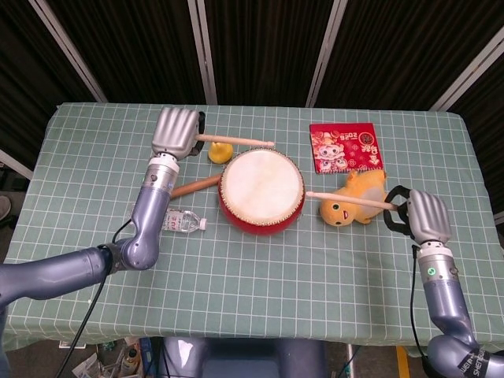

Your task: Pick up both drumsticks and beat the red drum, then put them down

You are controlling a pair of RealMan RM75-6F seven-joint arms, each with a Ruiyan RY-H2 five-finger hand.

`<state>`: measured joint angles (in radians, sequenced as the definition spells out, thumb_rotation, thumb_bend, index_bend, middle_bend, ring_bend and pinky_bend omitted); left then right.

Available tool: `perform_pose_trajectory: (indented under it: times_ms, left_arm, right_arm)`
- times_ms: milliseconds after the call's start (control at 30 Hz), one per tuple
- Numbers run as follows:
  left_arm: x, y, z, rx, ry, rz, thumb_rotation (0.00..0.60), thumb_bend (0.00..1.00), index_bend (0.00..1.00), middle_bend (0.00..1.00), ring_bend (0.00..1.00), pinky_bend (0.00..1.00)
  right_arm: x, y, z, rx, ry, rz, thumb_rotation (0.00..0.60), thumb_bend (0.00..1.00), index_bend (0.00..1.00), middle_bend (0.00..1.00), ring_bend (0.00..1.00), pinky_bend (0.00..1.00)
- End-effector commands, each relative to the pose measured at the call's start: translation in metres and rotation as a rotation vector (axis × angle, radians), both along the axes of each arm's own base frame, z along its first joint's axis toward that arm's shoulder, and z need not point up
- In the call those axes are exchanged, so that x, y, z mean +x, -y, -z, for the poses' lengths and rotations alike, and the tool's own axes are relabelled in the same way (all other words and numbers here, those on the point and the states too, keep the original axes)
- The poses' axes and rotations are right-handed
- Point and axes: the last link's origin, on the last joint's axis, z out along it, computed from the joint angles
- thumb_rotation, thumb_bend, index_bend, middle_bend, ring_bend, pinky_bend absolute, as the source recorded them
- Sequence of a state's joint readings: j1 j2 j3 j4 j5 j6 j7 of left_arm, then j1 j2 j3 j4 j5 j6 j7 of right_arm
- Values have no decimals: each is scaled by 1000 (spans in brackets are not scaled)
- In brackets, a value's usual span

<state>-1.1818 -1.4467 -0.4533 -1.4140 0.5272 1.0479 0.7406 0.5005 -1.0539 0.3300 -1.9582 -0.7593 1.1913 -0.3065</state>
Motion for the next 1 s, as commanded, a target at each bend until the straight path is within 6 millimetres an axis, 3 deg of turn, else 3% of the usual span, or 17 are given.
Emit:
perform_pose_trajectory:
  times_ms: [33,200,300,533,700,800,900,1000]
  left_arm:
    - [5,2,-21,40,30,18,600,610,776,1000,1000,1000]
    - [10,5,-37,54,36,30,600,611,776,1000,1000,1000]
    - [9,6,-46,50,49,33,600,611,776,1000,1000,1000]
    - [1,7,-49,26,47,30,600,611,777,1000,1000,1000]
    - [-8,9,-49,9,39,30,600,611,776,1000,1000,1000]
    - [-13,9,-48,-1,42,29,600,611,777,1000,1000,1000]
    - [-21,10,-45,-17,25,23,600,610,777,1000,1000,1000]
    - [-28,11,-41,-29,5,19,600,611,778,1000,1000,1000]
  right_arm:
    - [16,8,-5,-9,10,-39,600,815,986,1000,1000,1000]
    - [44,22,-12,-7,42,-69,600,815,987,1000,1000,1000]
    - [60,35,-4,12,50,-79,600,815,987,1000,1000,1000]
    - [64,44,22,51,11,-59,600,815,986,1000,1000,1000]
    - [58,49,60,114,-61,-25,600,815,987,1000,1000,1000]
    - [49,50,84,162,-168,0,600,815,987,1000,1000,1000]
    - [33,49,112,211,-505,8,600,815,987,1000,1000,1000]
    - [36,50,127,185,-659,50,600,814,987,1000,1000,1000]
